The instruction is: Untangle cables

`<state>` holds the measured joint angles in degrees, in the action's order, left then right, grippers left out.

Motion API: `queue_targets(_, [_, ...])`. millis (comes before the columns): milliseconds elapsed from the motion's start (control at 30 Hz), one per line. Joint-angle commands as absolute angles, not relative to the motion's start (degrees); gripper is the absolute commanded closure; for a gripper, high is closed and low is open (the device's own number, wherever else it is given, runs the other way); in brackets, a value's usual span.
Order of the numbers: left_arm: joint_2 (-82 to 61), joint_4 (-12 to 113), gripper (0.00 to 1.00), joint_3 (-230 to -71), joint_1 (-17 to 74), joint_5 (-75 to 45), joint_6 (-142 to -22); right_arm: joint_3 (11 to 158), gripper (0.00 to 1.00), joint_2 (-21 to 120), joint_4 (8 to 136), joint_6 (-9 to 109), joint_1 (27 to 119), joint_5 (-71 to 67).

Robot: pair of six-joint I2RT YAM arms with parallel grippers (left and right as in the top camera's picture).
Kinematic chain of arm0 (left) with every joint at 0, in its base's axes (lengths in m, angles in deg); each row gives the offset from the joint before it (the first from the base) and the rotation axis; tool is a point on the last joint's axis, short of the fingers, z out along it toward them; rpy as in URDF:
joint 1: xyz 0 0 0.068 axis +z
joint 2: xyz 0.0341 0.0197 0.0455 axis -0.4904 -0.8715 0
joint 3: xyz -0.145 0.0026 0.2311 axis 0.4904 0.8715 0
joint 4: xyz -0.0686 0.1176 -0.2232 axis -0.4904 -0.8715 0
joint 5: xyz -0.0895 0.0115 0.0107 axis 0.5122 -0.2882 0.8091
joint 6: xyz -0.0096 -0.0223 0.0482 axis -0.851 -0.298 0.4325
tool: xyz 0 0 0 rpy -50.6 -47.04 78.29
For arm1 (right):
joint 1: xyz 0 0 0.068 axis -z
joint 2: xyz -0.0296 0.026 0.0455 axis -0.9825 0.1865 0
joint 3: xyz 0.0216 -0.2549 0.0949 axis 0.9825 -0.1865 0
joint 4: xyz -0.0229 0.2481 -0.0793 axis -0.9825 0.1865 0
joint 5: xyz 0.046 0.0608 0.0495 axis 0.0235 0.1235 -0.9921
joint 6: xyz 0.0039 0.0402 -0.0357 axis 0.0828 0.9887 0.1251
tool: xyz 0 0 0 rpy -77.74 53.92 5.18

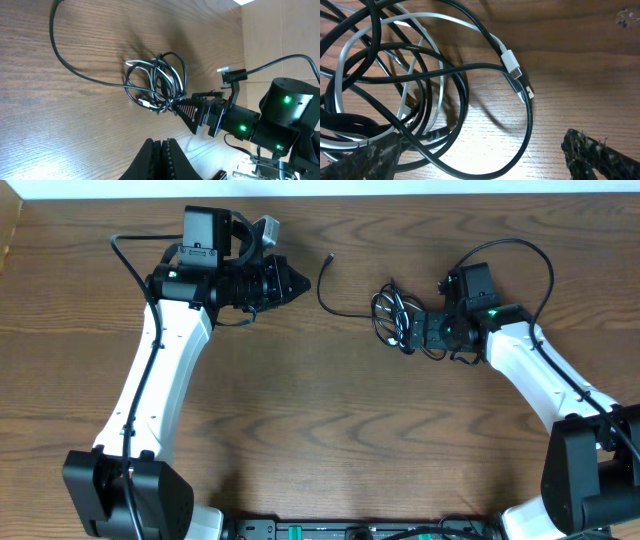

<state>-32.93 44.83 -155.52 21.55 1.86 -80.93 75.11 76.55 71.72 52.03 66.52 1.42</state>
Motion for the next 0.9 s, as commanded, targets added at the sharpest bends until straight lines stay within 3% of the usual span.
queue_targets(0, [-32.9, 44.7, 0.92, -156.0, 21.5, 1.3, -79.5, 75.9, 0.01, 76.8, 71.9, 51.6, 66.4, 1.3])
queue_targets(400, [-33.5, 46.5, 0.93, -156.0, 19.0, -1.3, -78.0, 75.9, 0.01, 76.8, 66.8, 52.0, 66.4, -1.3])
queue_targets(433, [-33.5, 46.8, 0.92, -156.0, 18.3, -2.3, -78.0, 76.0, 0.02, 76.8, 66.0, 50.9, 66.4, -2.9])
queue_targets(500, [-33.6, 47.5, 0.93, -156.0, 16.9, -4.6, -78.0, 76.2, 0.22, 76.2, 65.7, 46.3, 66.5, -3.5])
queue_targets(533, [-33.6, 47.8, 0.93, -156.0, 16.4, -5.6, -78.0, 76.6, 0.25, 75.7, 66.3, 45.9, 66.8, -3.5])
queue_targets(867, [-34.8, 53.3, 0.92, -156.0, 12.5, -7.4, -78.0, 83.6, 0.16, 61.9, 74.9, 45.5, 75.6, -3.7])
